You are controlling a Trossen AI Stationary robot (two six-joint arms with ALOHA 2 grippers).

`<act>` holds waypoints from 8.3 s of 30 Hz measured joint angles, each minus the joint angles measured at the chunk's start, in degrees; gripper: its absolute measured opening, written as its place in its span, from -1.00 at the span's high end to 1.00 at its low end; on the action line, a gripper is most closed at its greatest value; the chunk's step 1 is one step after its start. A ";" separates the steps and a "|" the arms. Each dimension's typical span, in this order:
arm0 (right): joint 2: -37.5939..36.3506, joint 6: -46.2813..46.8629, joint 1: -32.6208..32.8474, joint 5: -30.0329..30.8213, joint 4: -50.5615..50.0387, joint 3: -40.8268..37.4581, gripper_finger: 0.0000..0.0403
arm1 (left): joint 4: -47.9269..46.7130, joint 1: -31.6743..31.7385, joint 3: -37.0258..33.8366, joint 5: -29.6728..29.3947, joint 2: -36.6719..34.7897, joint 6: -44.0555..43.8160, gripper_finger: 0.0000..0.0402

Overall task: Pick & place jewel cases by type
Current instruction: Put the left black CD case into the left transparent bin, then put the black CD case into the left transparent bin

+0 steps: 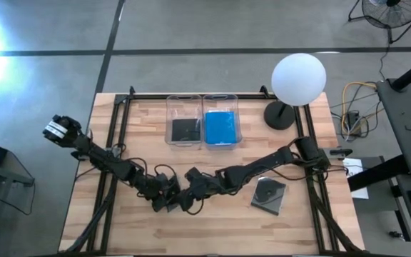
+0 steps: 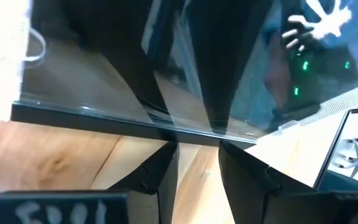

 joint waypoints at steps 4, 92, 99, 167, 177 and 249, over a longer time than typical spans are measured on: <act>0.20 1.64 -0.01 -1.20 -0.22 0.00 -0.11 | 0.01 -0.01 0.00 -0.26 -0.02 -0.17 0.48; -4.30 26.80 -23.93 17.27 -8.08 -0.11 0.74 | -23.62 -26.19 0.87 -57.22 -29.40 -21.43 0.48; -1.01 19.76 -24.61 5.92 -8.28 1.21 0.59 | -25.05 -26.21 0.76 -57.41 -29.40 -21.11 0.48; -18.91 -4.86 13.69 -15.17 -51.65 -30.00 -0.13 | -17.70 -26.12 0.74 -55.53 -29.24 -22.81 0.48; -19.06 0.41 11.98 -2.05 -54.64 -14.77 -0.13 | -17.58 -24.99 0.74 -55.28 -26.46 -28.67 0.48; -18.64 26.47 6.48 -2.92 -11.25 -35.83 -0.13 | 7.32 20.71 23.60 -1.22 23.75 6.88 0.48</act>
